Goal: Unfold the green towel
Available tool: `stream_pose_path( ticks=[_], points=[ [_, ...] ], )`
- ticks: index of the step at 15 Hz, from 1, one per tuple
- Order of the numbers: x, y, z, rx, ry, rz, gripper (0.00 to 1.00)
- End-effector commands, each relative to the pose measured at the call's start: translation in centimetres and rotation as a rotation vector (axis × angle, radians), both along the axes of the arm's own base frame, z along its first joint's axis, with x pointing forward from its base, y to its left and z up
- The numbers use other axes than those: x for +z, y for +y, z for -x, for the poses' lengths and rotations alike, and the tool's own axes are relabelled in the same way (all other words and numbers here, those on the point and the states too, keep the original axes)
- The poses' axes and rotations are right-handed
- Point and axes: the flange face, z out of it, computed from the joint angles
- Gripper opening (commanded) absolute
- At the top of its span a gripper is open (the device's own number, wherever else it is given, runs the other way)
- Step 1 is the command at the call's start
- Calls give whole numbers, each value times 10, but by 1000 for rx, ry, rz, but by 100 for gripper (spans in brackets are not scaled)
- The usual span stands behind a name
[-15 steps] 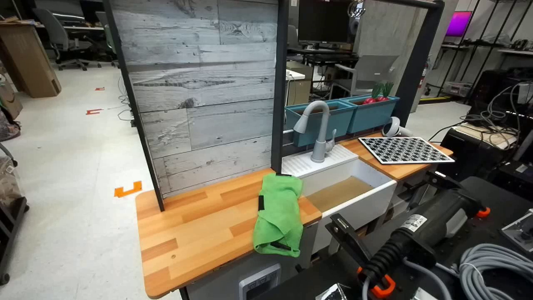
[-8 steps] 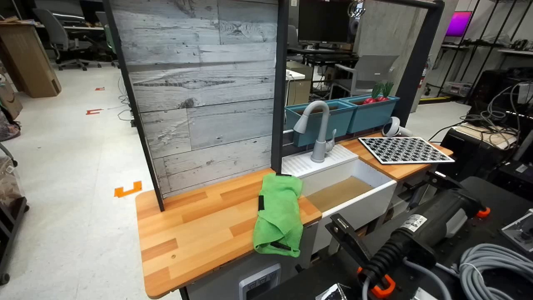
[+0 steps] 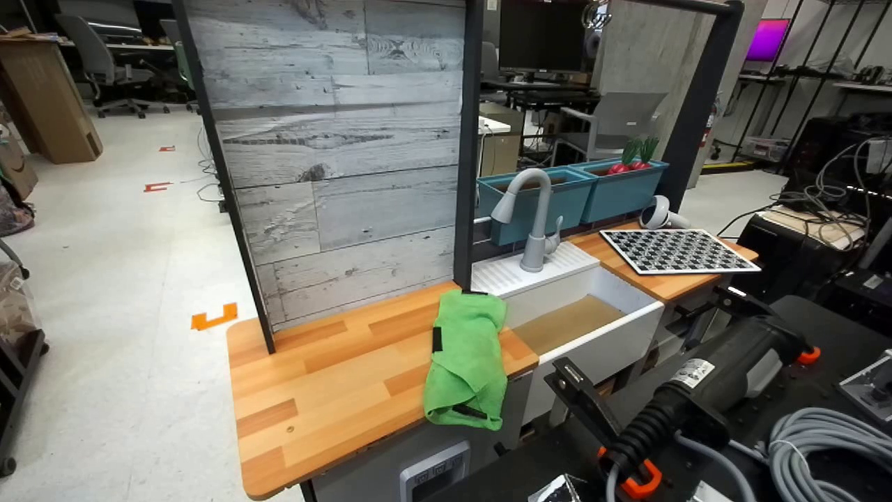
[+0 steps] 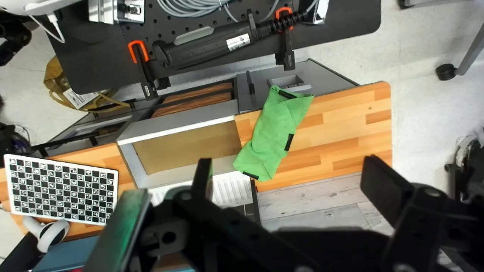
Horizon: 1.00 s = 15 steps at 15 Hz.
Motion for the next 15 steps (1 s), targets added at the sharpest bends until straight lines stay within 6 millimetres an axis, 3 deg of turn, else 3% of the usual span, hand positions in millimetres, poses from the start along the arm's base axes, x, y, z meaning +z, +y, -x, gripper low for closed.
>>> stream_pose_path(
  ticks=[1, 10, 15],
  points=[
    [-25, -7, -35, -41, -100, -32, 100],
    [-152, -13, -142, -123, -151, -135, 100],
    [-223, 11, -195, -159, -108, -204, 100]
  ],
)
